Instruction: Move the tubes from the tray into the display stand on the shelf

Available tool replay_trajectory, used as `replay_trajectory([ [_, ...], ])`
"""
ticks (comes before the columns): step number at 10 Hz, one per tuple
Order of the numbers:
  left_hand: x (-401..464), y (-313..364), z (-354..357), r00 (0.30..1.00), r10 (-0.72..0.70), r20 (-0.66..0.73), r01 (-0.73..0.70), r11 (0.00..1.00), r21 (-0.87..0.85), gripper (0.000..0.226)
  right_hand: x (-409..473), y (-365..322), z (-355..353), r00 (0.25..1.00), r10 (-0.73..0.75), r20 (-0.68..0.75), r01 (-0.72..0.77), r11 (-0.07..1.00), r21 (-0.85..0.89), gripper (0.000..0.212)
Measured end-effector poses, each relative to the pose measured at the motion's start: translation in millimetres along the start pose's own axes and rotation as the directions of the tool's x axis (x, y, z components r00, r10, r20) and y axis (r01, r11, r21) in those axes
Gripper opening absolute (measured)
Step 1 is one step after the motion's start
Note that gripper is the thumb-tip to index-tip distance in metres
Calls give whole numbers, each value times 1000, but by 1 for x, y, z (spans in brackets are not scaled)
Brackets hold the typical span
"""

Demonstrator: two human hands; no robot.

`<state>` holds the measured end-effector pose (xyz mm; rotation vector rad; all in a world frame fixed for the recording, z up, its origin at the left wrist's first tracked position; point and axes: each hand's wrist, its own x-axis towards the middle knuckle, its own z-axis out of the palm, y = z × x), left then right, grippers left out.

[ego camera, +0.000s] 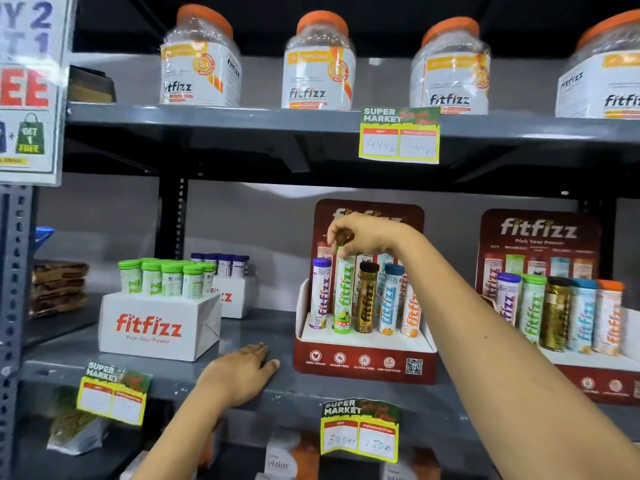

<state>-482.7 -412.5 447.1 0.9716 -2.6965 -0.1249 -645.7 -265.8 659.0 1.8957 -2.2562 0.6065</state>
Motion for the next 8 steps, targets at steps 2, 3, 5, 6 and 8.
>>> replay_trajectory([
  [2, -4, 3, -5, 998, 2, 59, -3, 1000, 23, 60, 4, 7, 6, 999, -3, -53, 5, 999, 32, 21],
  [3, -5, 5, -6, 998, -2, 65, 1, 1000, 18, 60, 7, 12, 10, 998, 1, -64, 1, 999, 42, 20],
  [5, -6, 6, -6, 999, 2, 51, -3, 1000, 25, 60, 8, 16, 20, 997, 51, 51, -50, 999, -6, 29],
  [6, -6, 6, -6, 998, 2, 65, -4, 1000, 29, 60, 8, 11, 21, 996, 73, 51, -72, 997, -21, 32],
  [8, 1, 5, -8, 998, -64, -21, 64, 998, 10, 64, -4, 15, 29, 979, 53, -198, -47, 998, 34, 32],
])
